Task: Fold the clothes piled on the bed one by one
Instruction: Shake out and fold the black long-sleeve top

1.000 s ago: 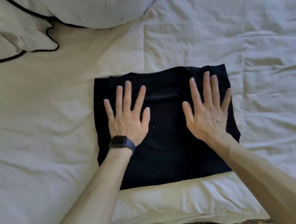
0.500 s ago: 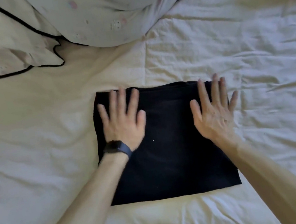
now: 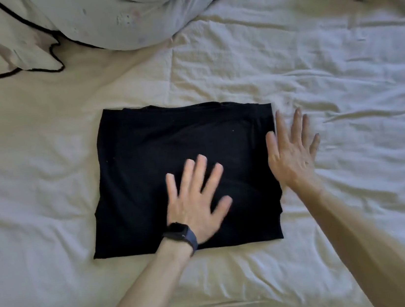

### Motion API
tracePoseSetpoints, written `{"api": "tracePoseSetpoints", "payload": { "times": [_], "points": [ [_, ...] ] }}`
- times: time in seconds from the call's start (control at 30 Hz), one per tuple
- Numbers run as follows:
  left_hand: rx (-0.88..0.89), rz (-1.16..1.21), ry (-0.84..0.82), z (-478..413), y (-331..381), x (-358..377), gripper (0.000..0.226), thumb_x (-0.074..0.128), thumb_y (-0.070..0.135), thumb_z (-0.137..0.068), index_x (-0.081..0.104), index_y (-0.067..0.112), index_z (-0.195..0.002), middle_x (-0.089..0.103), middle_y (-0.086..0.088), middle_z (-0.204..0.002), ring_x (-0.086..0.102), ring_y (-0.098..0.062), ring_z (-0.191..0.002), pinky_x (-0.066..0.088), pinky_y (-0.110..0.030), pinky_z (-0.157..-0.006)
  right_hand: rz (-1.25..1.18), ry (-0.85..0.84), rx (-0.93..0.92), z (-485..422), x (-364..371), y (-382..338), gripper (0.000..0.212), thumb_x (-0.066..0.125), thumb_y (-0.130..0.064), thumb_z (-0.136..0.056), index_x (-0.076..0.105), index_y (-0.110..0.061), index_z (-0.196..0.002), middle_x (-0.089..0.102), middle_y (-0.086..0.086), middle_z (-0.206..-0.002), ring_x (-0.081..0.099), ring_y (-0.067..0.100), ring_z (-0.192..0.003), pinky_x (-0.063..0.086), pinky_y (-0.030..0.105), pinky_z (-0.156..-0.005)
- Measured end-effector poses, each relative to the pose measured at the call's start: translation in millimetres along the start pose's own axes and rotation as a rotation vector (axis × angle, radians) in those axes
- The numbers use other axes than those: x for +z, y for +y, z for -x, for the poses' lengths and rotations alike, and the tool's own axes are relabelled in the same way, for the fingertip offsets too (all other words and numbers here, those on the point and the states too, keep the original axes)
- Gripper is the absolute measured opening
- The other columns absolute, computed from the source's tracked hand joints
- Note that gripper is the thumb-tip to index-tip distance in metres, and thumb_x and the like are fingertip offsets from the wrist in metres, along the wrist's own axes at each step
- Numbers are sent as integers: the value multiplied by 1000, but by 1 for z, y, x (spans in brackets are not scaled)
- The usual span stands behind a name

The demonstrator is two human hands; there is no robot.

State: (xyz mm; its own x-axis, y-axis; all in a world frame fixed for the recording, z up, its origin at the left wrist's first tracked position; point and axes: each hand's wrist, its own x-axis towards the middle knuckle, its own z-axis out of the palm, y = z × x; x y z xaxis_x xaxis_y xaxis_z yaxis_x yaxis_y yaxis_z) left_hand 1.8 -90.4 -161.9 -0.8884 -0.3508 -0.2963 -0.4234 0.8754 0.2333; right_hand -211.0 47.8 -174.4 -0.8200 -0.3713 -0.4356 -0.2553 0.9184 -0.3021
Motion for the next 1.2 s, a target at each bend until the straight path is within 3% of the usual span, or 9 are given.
{"api": "tracePoseSetpoints", "payload": {
  "times": [0.13,0.3,0.37,0.43,0.53,0.67,0.8,1.0,1.2],
  "points": [
    [366,-176,-258,22,76,33,86,33,72,-92,-1,31,-160,-27,2,-164,-30,-24,-149,-20,-63,-115,86,-61,-20,79,-2,50,63,18,-57,-104,0,-41,-162,-13,0,-171,-17,17,-156,-2,55,-125],
    [254,-325,-300,20,104,46,91,43,52,-99,-28,26,-151,-41,-2,-156,-41,-30,-142,-28,-65,-107,41,-134,-87,132,-1,81,63,31,-52,-106,16,-32,-163,2,-1,-171,-7,16,-158,4,44,-127],
    [270,-342,-297,22,106,44,87,45,44,-101,-23,26,-152,-28,-3,-163,-30,-30,-147,-25,-64,-109,-2,-98,-106,134,0,82,59,44,-43,-105,32,-23,-159,25,5,-167,18,25,-155,20,43,-124],
    [311,-330,-219,22,108,32,77,53,44,-97,11,28,-159,13,-4,-167,6,-28,-153,-1,-59,-119,-42,-42,-88,133,-1,81,51,55,-33,-101,49,-16,-149,47,8,-153,41,31,-138,36,44,-111],
    [257,-49,92,25,118,11,46,77,37,-81,69,28,-126,68,3,-116,64,-21,-108,50,-37,-89,47,-122,-110,128,-5,83,40,50,-30,-102,52,-23,-141,47,3,-149,44,33,-129,40,46,-101],
    [-326,605,129,28,126,-22,18,58,30,-100,68,20,-110,69,10,-83,61,-5,-76,44,-26,-66,-142,-278,11,116,-21,75,44,34,-48,-106,64,-25,-129,52,2,-148,48,32,-133,37,45,-106],
    [-787,1027,333,31,109,-51,24,49,34,-102,52,23,-81,54,21,-59,51,2,-58,39,-10,-56,-714,-337,297,89,-52,36,64,39,-73,-94,67,-21,-117,71,-7,-113,68,17,-106,53,38,-88],
    [-690,1161,310,42,80,-77,23,49,40,-97,55,30,-77,55,19,-62,50,2,-59,41,-9,-59,-967,-580,413,27,-69,-28,63,63,-70,-87,66,-16,-120,72,0,-113,72,20,-101,60,35,-76],
    [-637,1211,309,55,60,-92,16,51,40,-95,62,32,-88,65,2,-77,56,-2,-67,47,-16,-62,-818,-332,443,-14,-68,-74,11,74,-19,-92,65,-13,-93,70,5,-96,70,18,-86,53,20,-46]
  ]
}}
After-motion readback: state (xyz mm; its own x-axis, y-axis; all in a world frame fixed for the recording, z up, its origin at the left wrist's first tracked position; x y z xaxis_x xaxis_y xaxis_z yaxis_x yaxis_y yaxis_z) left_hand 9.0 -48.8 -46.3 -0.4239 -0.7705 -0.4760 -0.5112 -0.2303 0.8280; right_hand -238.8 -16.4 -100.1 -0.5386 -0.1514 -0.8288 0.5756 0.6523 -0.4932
